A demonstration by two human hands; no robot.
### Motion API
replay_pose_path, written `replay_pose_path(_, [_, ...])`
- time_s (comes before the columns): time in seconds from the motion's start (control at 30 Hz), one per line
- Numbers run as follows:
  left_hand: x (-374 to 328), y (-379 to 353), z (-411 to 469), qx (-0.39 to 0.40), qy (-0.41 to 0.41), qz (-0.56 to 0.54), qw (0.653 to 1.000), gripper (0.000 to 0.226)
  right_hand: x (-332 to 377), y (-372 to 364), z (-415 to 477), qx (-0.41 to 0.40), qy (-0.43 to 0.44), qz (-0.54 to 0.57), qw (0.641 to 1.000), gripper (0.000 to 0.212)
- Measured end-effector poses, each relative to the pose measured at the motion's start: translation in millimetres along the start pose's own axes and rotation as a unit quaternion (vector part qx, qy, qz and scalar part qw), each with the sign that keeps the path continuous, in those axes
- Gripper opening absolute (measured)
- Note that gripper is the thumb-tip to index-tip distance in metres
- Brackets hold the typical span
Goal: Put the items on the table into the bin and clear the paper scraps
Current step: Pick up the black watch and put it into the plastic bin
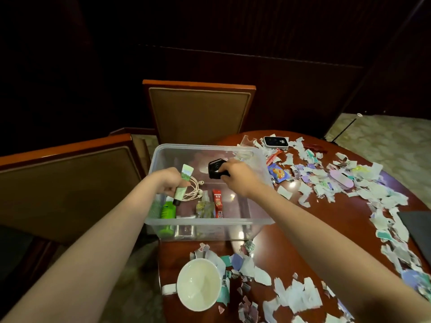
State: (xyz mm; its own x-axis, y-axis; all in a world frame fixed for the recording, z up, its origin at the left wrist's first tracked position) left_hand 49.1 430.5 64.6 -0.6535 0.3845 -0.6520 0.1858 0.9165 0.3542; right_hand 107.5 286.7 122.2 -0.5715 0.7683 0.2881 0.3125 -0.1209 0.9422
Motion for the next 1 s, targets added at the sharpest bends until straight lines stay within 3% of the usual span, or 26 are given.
replay_pose_path(0.2, [17,5,14,-0.031,0.017,0.067,0.997,0.006,13,-20,17,0.035,-0.008,-0.018,0.999,0.028])
replay_pose_path(0.27, [19,6,19,-0.047,0.018,0.121,0.991,0.025,14,-26,20,0.040,-0.015,-0.018,0.999,0.026])
replay_pose_path(0.33, [15,5,18,-0.055,0.010,0.155,0.986,0.027,13,-30,21,0.038,-0.027,-0.011,0.999,0.024])
replay_pose_path(0.43, [14,-6,23,-0.019,0.014,0.092,0.995,0.023,6,-32,22,0.029,-0.052,0.003,0.998,0.025])
replay_pose_path(0.67, [-8,-57,39,0.034,-0.003,0.002,0.999,0.045,-33,-20,13,0.014,-0.103,0.044,0.994,0.024])
replay_pose_path(1.0, [-22,-108,41,0.129,0.005,0.103,0.986,0.057,-53,-9,5,-0.009,-0.127,0.069,0.989,0.024])
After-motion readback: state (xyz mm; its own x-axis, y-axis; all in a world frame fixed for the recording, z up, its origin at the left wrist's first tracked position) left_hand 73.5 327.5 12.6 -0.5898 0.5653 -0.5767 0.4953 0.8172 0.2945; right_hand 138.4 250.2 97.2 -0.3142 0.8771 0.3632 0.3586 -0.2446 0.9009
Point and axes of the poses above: each hand's wrist, its own z-axis towards the middle knuckle, its own y-axis out of the back of the hand, x = y × z, the point moved 9 cm from there along z, towards the middle knuckle, and after that the axes turned 4 degrees about x, right-handed, at the moved point
